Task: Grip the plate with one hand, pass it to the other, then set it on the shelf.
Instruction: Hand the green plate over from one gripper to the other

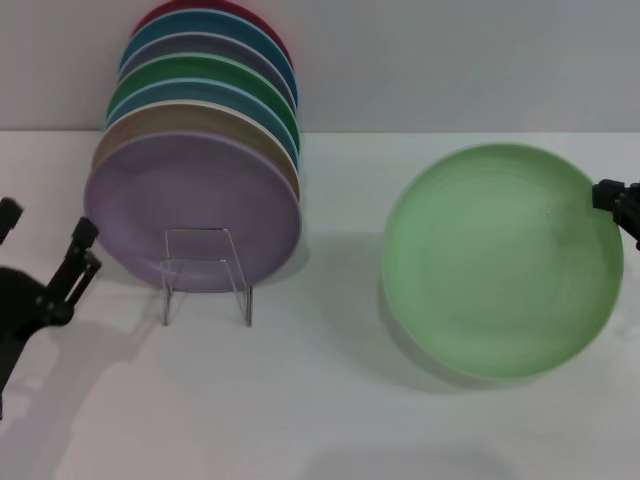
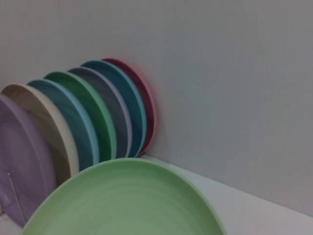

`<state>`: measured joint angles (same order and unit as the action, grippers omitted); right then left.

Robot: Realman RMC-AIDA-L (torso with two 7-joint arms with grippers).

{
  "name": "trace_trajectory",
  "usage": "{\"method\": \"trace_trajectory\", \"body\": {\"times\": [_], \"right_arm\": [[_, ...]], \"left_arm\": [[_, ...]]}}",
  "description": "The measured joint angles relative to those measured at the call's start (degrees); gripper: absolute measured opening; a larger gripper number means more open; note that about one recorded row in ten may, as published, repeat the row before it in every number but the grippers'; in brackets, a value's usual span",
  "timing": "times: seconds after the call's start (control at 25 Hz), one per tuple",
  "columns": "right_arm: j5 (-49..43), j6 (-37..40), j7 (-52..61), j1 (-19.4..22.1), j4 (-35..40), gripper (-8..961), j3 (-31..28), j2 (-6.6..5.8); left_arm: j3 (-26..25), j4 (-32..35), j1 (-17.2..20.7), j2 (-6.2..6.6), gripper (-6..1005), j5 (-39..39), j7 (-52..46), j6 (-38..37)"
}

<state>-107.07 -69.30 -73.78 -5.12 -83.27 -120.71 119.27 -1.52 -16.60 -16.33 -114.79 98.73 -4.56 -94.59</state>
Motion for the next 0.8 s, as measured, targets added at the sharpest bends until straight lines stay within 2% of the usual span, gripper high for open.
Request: {"method": "trace_trajectory", "body": {"times": [0.12,0.16,0.2,0.24,0.28,0.32,0.36,0.4,0.48,0.52,0.56,0.6,0.64,0.72,0.8], "right_arm": [[0.54,0.04,-1.08,-0.10,0.91,42,-0.49,0.00],[0.58,0.10,-1.48,-0.10,1.12,42,-0.58,0.00],[0.58,0.10,-1.48,-0.10,1.12,43,-0.58,0.00],[0.59,0.11,-1.61,-0.08,1.17,44,-0.60,0.00],[0.62,0.13,-1.70,-0.03,1.22,45,-0.60,0.00],[0.62,0.12,-1.82,0.01,1.28,45,-0.61,0.00],[0.63,0.12,-2.04,0.08,1.49,46,-0.66,0.00],[0.63,0.12,-2.04,0.08,1.49,47,-0.66,0.00],[0.63,0.12,-2.33,-0.03,2.01,48,-0.81,-0.04],[0.63,0.12,-2.56,-0.12,2.26,49,-0.88,-0.05],[0.64,0.13,-3.35,-0.31,2.66,50,-1.08,-0.05],[0.64,0.13,-3.35,-0.31,2.66,51,-1.08,-0.05],[0.76,0.15,-3.94,-0.53,2.80,51,-1.17,-0.02],[0.94,0.16,-4.19,-0.59,2.84,53,-1.20,-0.02],[2.84,0.17,-6.64,-0.68,3.44,54,-1.19,0.00]], "left_arm": [[0.00,0.00,0.00,0.00,801,0.00,0.00,0.00],[-0.69,-4.73,-2.07,2.96,801,0.83,2.09,2.50],[-4.69,-16.75,-3.20,7.06,801,1.20,14.82,6.90],[-7.21,-23.05,-3.25,9.55,801,2.06,20.15,10.07],[-7.21,-23.05,-3.25,9.55,801,2.06,20.15,10.07],[-8.87,-27.36,-3.21,11.21,801,2.74,23.82,12.68],[-15.51,-41.59,-1.84,15.93,801,5.87,36.04,22.14],[-15.51,-41.59,-1.84,15.93,801,5.87,36.04,22.14],[-21.30,-48.80,0.34,17.60,801,9.46,42.22,28.44],[-26.19,-53.45,2.27,18.49,801,13.05,44.07,33.80],[-33.68,-59.59,5.32,19.14,801,19.28,43.82,44.47],[-33.68,-59.59,5.32,19.14,801,19.28,43.82,44.47],[-38.78,-63.18,7.35,19.01,801,23.10,42.42,51.18],[-45.68,-68.02,10.12,17.30,801,30.06,39.66,61.75],[-52.16,-73.24,12.46,14.42,801,36.28,37.31,73.04]]}}
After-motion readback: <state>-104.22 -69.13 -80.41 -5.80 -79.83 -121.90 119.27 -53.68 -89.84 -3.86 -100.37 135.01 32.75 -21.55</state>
